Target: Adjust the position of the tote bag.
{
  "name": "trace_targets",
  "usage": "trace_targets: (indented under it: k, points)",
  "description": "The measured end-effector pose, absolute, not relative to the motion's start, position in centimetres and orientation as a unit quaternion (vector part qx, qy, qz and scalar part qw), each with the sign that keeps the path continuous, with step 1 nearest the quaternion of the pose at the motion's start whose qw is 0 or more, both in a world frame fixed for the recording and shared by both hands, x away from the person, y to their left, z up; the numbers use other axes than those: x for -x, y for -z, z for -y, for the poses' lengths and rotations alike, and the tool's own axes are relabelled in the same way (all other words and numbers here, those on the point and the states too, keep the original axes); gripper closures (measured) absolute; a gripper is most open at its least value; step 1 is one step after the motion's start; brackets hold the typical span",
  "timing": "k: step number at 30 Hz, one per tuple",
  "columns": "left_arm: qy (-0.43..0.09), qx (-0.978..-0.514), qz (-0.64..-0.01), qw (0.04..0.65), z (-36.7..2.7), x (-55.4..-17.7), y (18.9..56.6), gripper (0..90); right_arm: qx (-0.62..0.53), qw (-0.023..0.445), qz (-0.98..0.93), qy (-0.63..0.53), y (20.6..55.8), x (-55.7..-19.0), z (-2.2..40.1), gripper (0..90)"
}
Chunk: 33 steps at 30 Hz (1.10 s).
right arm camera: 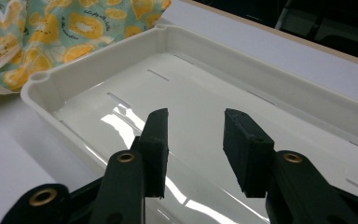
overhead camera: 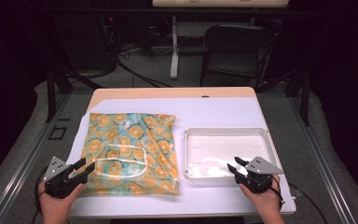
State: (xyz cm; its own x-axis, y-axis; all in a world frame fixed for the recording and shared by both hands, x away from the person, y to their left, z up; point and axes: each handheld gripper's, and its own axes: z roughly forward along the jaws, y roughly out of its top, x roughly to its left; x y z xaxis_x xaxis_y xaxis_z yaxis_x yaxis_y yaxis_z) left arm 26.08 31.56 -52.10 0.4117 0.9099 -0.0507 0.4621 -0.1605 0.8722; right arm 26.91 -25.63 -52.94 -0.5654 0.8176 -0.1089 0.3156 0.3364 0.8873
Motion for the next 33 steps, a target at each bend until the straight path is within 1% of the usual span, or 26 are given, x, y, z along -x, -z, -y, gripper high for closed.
trace_targets:
  k: [6, 14, 22, 33]
  points:
    - [-0.251, -0.719, -0.479, 0.436, -31.7, -26.0, 52.1, 57.1, -0.365, 0.277, -0.774, -0.437, 52.7, -27.0, 25.3, 62.5]
    - [-0.253, -0.72, -0.48, 0.434, -31.8, -25.7, 52.1, 56.8, -0.345, 0.28, -0.784, -0.433, 52.6, -26.8, 24.4, 63.4]
    - [-0.253, -0.725, -0.474, 0.431, -31.7, -25.6, 52.1, 56.8, -0.337, 0.278, -0.786, -0.438, 52.4, -26.9, 24.0, 63.2]
    - [-0.254, -0.724, -0.475, 0.432, -31.5, -25.1, 51.9, 56.8, -0.311, 0.27, -0.803, -0.431, 52.4, -26.7, 22.4, 61.6]
